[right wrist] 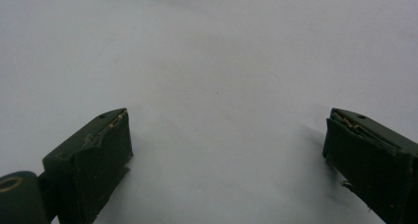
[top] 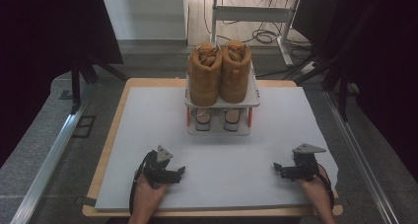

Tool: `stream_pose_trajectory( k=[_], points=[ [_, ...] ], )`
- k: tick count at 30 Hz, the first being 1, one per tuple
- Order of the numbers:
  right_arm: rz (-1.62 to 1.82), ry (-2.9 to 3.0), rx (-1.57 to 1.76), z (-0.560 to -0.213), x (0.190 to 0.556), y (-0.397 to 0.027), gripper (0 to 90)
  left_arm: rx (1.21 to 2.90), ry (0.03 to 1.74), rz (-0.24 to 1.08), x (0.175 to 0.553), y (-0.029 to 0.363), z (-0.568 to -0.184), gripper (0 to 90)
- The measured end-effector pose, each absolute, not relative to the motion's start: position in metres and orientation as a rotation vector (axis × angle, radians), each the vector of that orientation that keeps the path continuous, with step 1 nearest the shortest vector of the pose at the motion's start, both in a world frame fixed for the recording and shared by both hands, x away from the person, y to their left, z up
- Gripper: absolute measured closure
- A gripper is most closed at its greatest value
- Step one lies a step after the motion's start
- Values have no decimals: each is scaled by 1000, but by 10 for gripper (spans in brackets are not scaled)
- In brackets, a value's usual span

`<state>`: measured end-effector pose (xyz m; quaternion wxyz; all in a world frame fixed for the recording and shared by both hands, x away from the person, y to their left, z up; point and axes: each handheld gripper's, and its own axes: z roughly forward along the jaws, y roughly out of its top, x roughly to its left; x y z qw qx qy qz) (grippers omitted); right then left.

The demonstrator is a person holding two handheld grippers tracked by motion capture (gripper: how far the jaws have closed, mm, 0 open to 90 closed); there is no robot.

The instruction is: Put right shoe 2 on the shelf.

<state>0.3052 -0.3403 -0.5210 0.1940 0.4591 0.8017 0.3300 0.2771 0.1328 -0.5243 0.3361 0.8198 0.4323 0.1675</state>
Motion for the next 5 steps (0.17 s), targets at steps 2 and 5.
stream_pose_trajectory(
  k=[2, 5],
  points=[
    [926, 2248, 1286, -521, 305, -340, 42, 2138, 1128, 436, 277, 133, -524, 133],
    [926, 2248, 1286, -521, 305, -341, 42, 2137, 1129, 435, 277, 133, -524, 133]
  ],
)
